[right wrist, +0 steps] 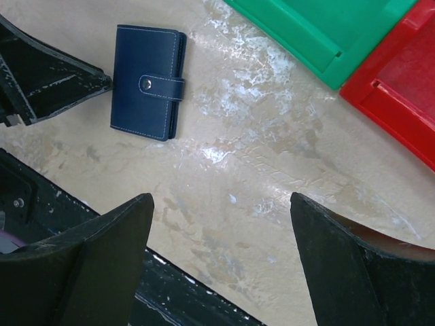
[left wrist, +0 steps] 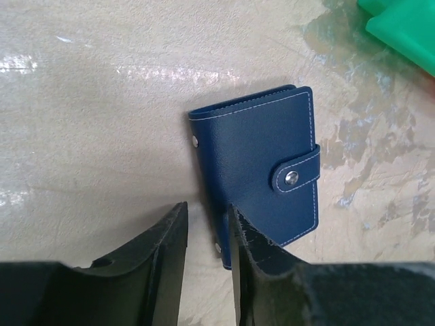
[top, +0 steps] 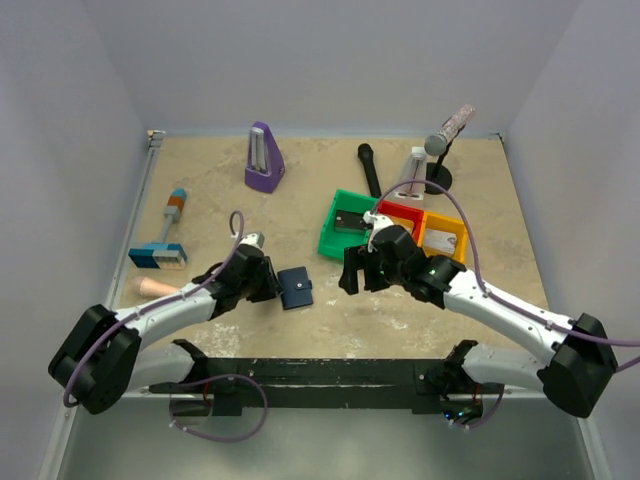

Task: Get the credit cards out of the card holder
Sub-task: Move the card holder to the center of the board.

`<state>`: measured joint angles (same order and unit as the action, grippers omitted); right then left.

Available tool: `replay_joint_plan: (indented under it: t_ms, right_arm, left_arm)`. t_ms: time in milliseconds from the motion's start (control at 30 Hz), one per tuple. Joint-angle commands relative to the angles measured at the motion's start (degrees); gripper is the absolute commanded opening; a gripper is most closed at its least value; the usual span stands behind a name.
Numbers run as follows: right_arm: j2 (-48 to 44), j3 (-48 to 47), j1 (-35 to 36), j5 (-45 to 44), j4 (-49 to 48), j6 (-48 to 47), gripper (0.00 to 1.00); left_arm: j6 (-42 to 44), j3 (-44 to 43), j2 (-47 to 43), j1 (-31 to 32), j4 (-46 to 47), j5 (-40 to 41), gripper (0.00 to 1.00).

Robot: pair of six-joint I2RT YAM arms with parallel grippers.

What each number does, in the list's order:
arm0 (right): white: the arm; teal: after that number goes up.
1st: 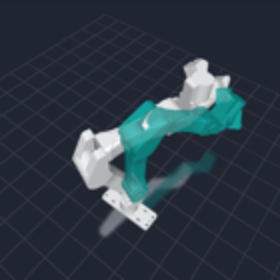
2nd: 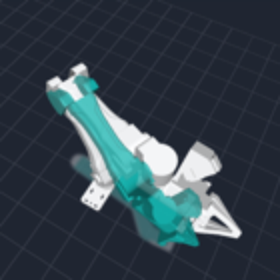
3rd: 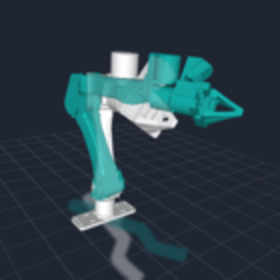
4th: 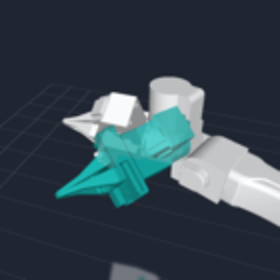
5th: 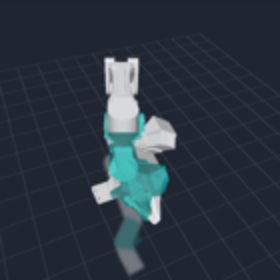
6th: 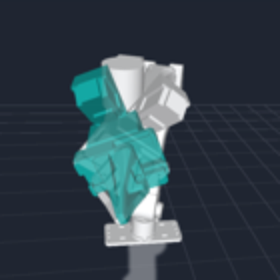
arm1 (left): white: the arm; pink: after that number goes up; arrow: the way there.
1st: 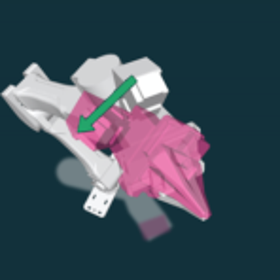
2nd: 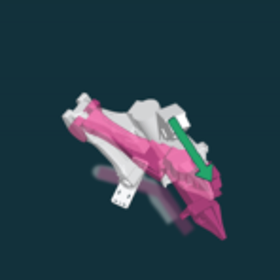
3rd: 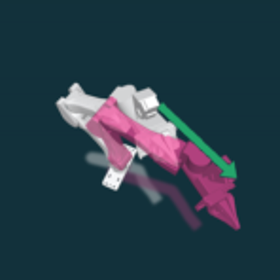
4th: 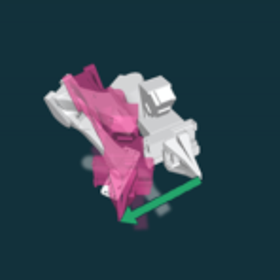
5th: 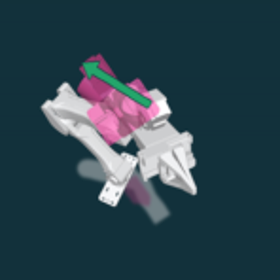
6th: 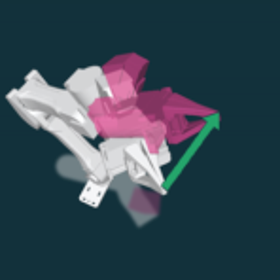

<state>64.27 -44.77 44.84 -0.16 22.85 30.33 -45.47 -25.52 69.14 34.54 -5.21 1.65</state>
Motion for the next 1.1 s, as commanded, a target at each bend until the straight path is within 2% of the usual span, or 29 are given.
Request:
replay_joint_plan:
  t_ms: [0, 67, 200, 333, 433, 533, 767, 1067]
  right_arm:
    - [3.04, -0.75, 1.04, 2.18, -3.51, 2.98, 0.85]
    - [5.85, -1.37, 1.30, 2.97, -4.39, 3.77, 0.82]
    - [10.86, -2.86, 1.65, 3.51, -5.88, 4.56, 0.80]
    - [14.74, -4.09, 2.09, 4.03, -7.64, 4.65, 0.69]
    - [16.85, -5.58, 2.88, 4.12, -8.09, 4.39, 0.65]
    - [19.66, -7.60, 3.41, 5.26, -8.17, 4.30, 0.60]
    - [25.54, -11.21, 4.55, 6.58, -8.17, 3.78, 0.59]
    - [31.09, -12.18, 5.26, 7.11, -8.35, 5.18, 0.54]
  left_arm:
    - [-2.78, -1.37, -3.93, 0.17, -4.01, 1.69, 0.38]
    - [-2.86, -2.08, -3.76, 0.17, -4.45, 1.78, 0.42]
    - [-3.30, -2.96, -1.56, 0.17, -4.54, 2.39, 0.43]
    - [-3.39, -2.52, 0.99, 0.17, -2.35, 1.96, 0.36]
    - [-3.13, -2.43, 2.83, 0.17, -1.21, 1.17, 0.24]
    - [-2.34, -2.52, 4.06, 0.17, -0.15, 0.29, 0.20]
    - [0.64, -2.70, 4.86, 0.17, 1.43, -1.39, 0.20]
    - [1.00, -0.32, 5.65, 0.87, 8.46, -7.54, 0.20]
